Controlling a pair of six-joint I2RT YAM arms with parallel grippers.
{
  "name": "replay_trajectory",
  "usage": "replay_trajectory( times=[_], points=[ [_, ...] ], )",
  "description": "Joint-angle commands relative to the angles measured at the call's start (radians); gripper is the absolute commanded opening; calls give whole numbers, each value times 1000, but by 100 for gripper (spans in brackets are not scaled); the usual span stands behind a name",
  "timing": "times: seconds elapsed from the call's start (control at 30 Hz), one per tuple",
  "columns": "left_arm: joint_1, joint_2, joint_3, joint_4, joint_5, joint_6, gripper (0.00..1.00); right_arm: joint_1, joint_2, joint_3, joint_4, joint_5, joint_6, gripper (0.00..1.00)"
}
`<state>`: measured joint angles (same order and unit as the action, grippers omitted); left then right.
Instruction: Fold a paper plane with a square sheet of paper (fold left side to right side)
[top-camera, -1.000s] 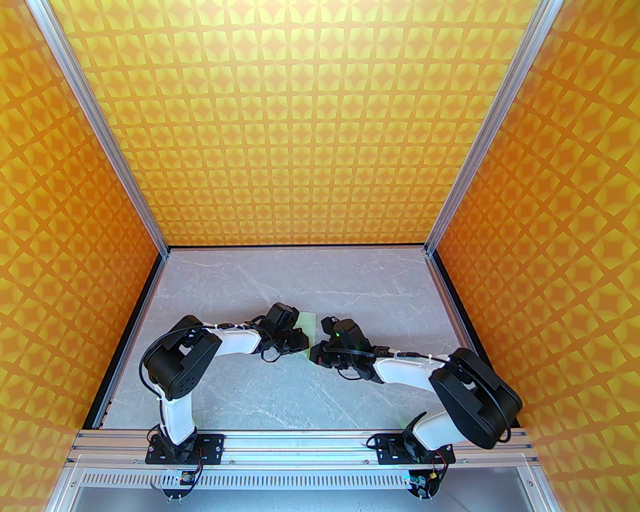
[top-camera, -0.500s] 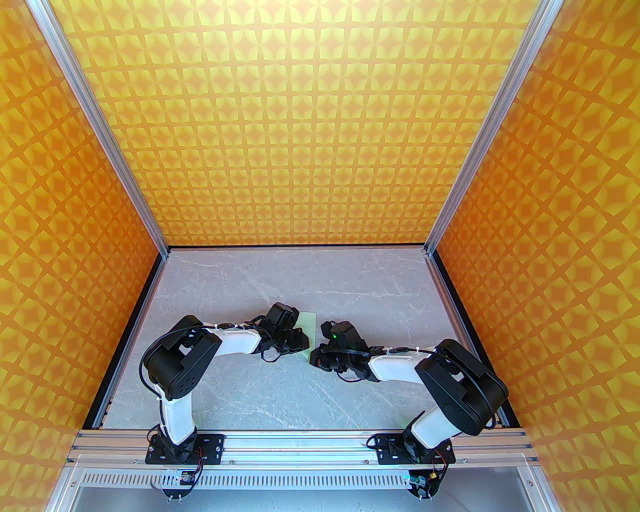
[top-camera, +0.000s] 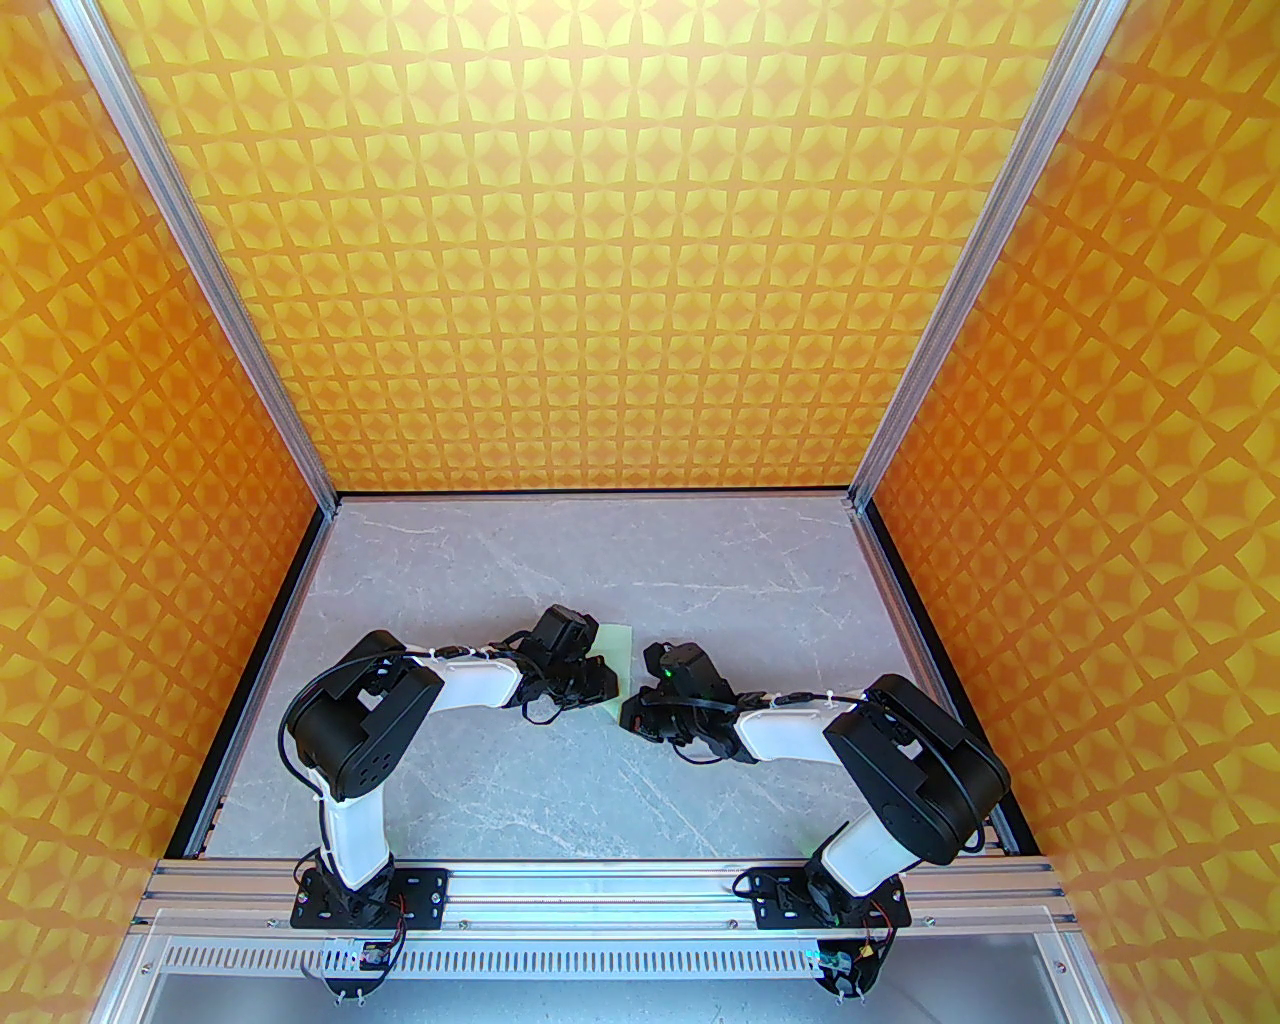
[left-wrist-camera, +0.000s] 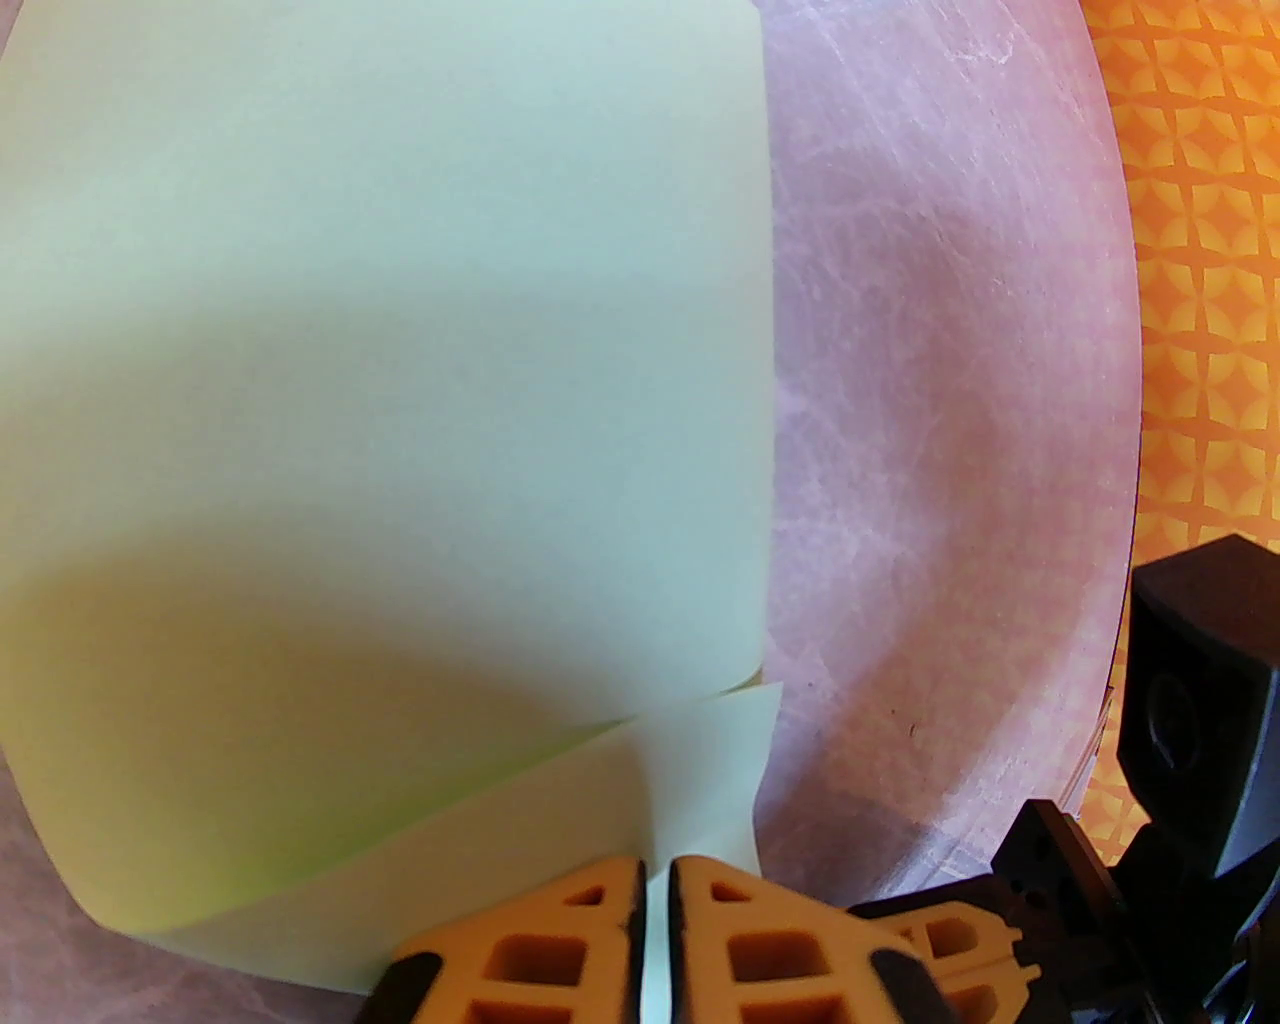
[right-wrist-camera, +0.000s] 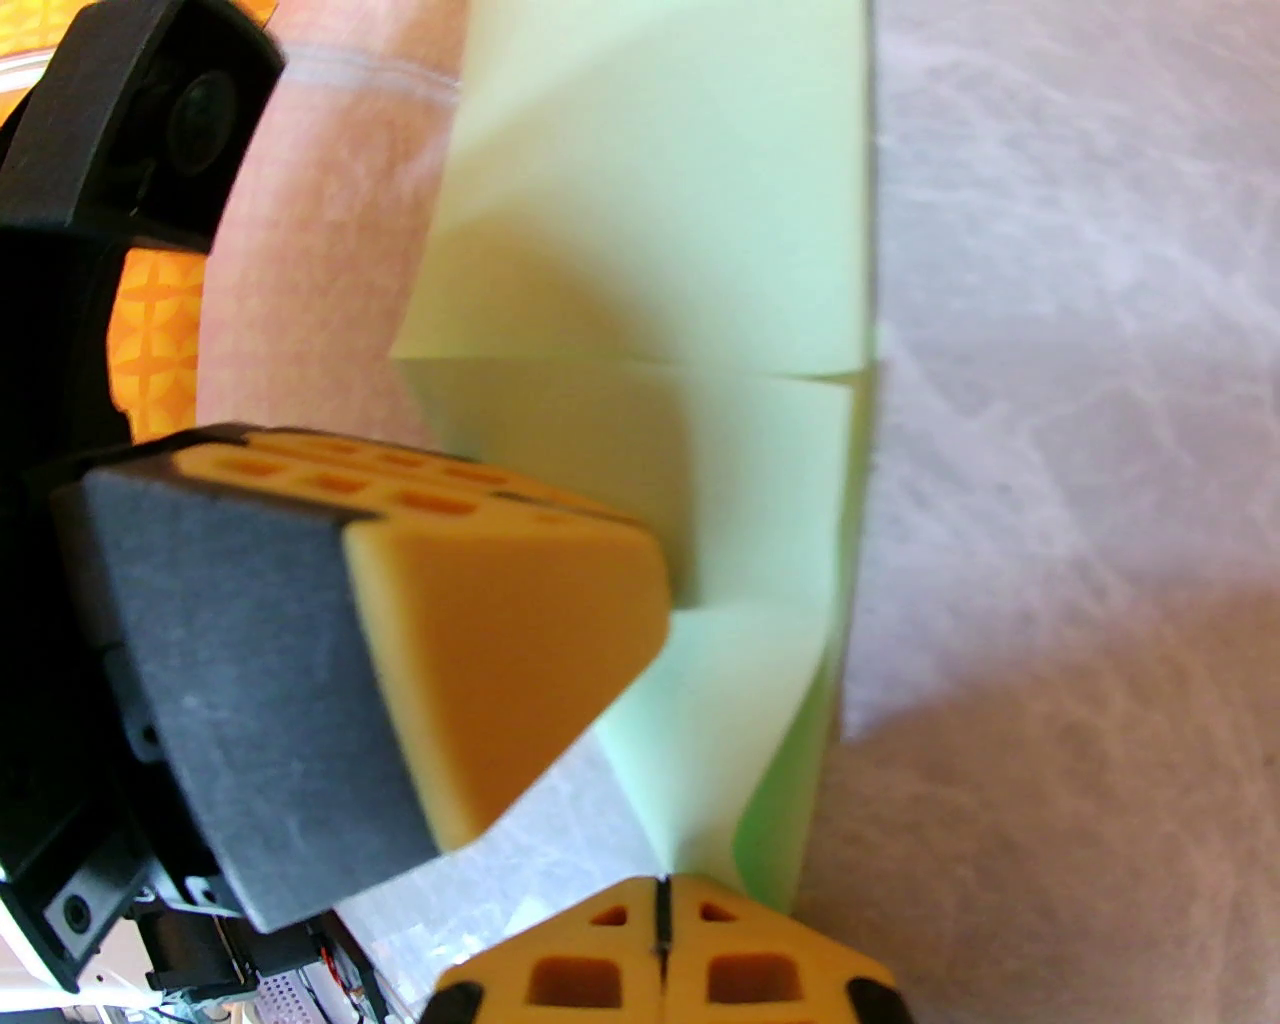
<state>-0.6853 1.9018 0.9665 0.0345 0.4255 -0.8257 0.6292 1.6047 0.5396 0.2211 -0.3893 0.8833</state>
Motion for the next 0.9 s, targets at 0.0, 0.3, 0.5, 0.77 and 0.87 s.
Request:
replay_trajectory(
  times=[0.0,0.3,0.5,0.77,0.87],
  points=[
    [4,-6,-6,-25,-25,0,19,9,12,-10,-46,43,14,1],
    [4,-86,22,-45,-25,-9,23,9,46,-7,-63,46,20,0],
    [0,-121,-31,20,17,-73,17,9,50,3,-107,67,22,0],
    [-27,-67,-74,89,24,-139,16,9,56,41,-217,89,19,0],
    [-30,-43,-72,105,24,-145,15,9,71,54,-249,90,14,0]
  ],
)
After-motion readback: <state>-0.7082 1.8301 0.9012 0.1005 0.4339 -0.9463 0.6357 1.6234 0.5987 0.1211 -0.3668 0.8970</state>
